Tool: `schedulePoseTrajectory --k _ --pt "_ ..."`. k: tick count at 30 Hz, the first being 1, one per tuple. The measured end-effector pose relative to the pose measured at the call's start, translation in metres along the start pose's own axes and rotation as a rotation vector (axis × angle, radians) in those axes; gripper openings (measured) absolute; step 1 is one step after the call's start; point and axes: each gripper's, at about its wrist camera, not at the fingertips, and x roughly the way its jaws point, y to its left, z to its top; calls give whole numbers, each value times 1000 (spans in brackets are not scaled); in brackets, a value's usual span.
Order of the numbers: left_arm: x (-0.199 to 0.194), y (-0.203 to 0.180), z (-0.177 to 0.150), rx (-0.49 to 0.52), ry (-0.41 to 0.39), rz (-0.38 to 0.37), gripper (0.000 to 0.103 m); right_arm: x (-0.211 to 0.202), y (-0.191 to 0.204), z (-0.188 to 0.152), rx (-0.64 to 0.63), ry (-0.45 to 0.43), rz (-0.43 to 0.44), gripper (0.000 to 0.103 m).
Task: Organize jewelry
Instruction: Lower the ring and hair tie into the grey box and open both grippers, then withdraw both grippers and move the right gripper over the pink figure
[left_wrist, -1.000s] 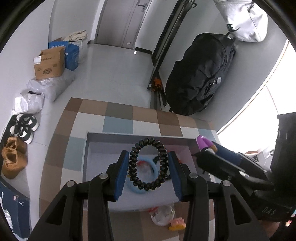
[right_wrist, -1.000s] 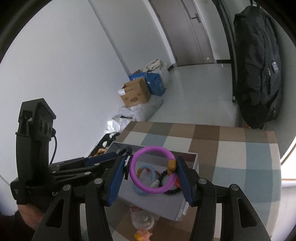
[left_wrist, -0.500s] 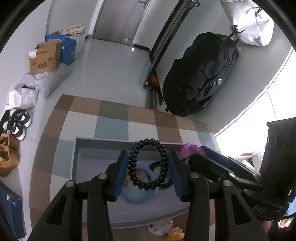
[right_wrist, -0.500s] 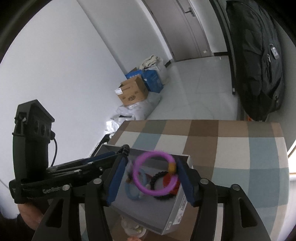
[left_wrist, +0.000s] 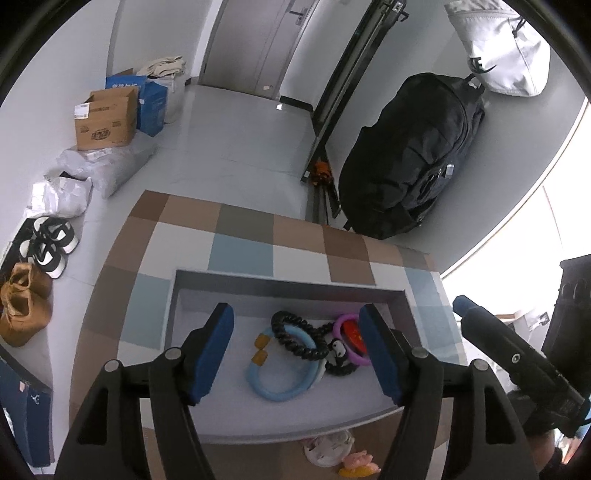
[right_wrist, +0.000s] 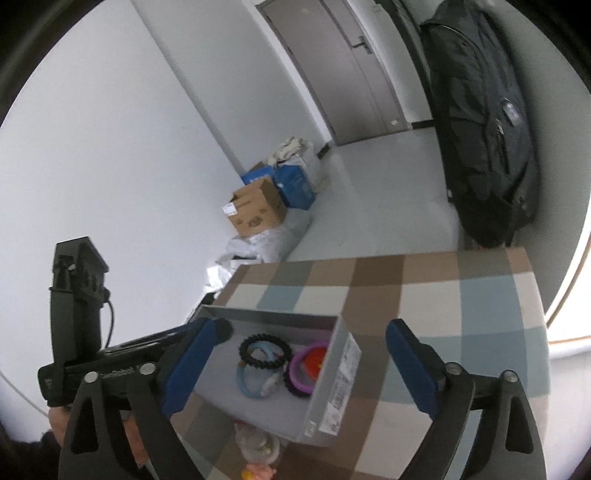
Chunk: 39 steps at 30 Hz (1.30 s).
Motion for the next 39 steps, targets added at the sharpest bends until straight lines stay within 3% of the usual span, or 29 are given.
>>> schedulePoseTrajectory --k 8,12,18,27,39 --pt "-29 -8 -10 17 -98 36 67 -13 4 -12 -4 -7 -31 103" --pt "-39 -13 -21 26 -134 81 80 -20 10 -21 -21 -8 -45 103" --pt "-49 -16 -35 24 -149 121 81 -33 21 -30 -55 -14 -54 103" --pt "-53 -20 -61 28 -131 144 83 -44 32 -58 -110 31 -74 103" --pt "-37 -12 -87 -10 13 157 83 -44 28 -81 -91 120 -136 103"
